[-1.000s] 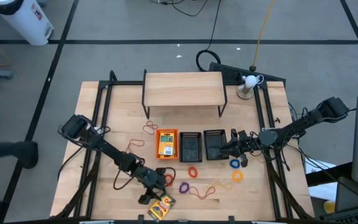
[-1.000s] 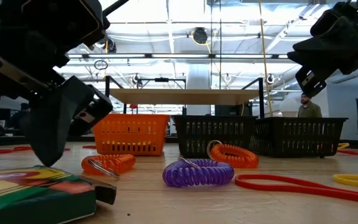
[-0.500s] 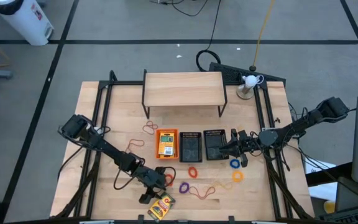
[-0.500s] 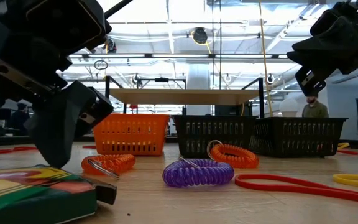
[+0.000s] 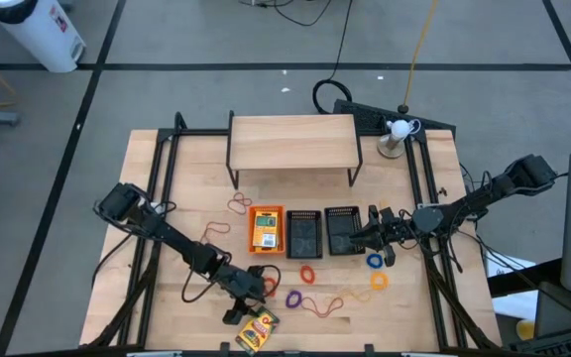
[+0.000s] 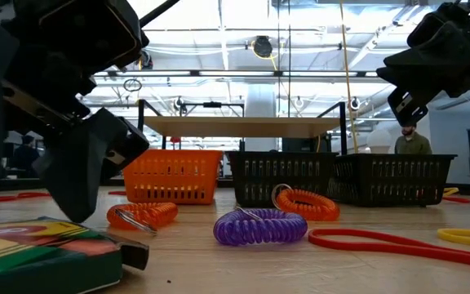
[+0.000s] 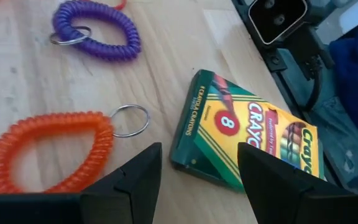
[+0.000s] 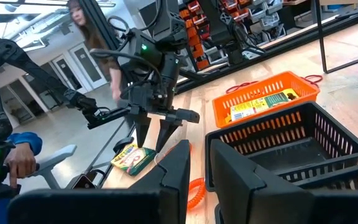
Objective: Pick & Place Office Desk Supplies
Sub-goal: Put the yellow crayon box into the orange bin
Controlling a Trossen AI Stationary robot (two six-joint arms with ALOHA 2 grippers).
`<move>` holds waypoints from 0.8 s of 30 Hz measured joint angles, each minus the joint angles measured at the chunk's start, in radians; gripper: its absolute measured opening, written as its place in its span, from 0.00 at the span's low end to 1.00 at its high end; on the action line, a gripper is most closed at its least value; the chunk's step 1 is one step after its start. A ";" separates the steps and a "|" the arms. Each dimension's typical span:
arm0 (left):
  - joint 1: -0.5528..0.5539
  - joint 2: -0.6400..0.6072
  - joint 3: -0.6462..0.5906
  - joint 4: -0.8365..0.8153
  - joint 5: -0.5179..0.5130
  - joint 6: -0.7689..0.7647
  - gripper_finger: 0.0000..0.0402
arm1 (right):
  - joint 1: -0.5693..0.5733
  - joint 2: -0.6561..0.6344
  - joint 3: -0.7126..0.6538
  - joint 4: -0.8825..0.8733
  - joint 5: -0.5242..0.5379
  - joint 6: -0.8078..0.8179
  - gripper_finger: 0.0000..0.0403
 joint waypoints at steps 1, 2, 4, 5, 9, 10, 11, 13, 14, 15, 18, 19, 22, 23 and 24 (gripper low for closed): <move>-0.001 0.003 0.000 -0.003 -0.013 -0.001 0.52 | 0.000 0.000 0.000 0.000 0.000 0.000 0.15; -0.001 0.005 -0.001 -0.009 -0.017 -0.002 0.52 | 0.000 0.000 0.000 0.000 0.000 0.000 0.15; 0.003 0.024 -0.001 0.014 -0.009 -0.002 0.52 | 0.000 0.000 0.000 0.001 0.000 0.000 0.15; 0.006 0.030 0.000 0.022 0.001 -0.004 0.52 | 0.000 0.000 0.000 0.001 0.000 0.000 0.15; 0.011 0.083 0.001 0.083 0.041 -0.028 0.52 | 0.000 0.000 0.000 0.001 0.001 0.000 0.15; 0.012 0.094 0.002 0.097 0.050 -0.027 0.52 | 0.000 -0.001 0.000 0.002 0.001 0.000 0.15; 0.013 0.103 0.002 0.113 0.057 -0.026 0.52 | 0.000 -0.001 0.000 0.002 0.000 0.000 0.15; 0.019 0.111 0.002 0.133 0.072 -0.027 0.51 | 0.000 0.000 0.000 0.002 0.000 0.000 0.15; 0.021 0.111 0.002 0.138 0.082 -0.027 0.50 | 0.000 0.000 0.000 0.002 0.001 0.000 0.15; 0.023 0.112 0.002 0.142 0.090 -0.027 0.49 | 0.000 0.000 0.000 0.002 0.000 0.000 0.15; 0.027 0.105 0.001 0.141 0.098 -0.028 0.40 | 0.000 0.000 0.000 0.001 0.000 0.000 0.15; 0.028 0.105 0.001 0.140 0.101 -0.028 0.37 | 0.000 0.000 0.000 0.001 0.000 0.000 0.15; 0.028 0.106 0.001 0.122 0.110 -0.030 0.26 | 0.000 0.000 0.000 0.001 0.000 0.000 0.15; 0.028 0.106 0.001 0.111 0.111 -0.031 0.22 | 0.000 0.000 0.000 0.001 0.000 0.000 0.15; 0.028 0.105 0.002 0.104 0.116 -0.033 0.18 | 0.000 0.000 0.000 0.001 0.000 0.000 0.15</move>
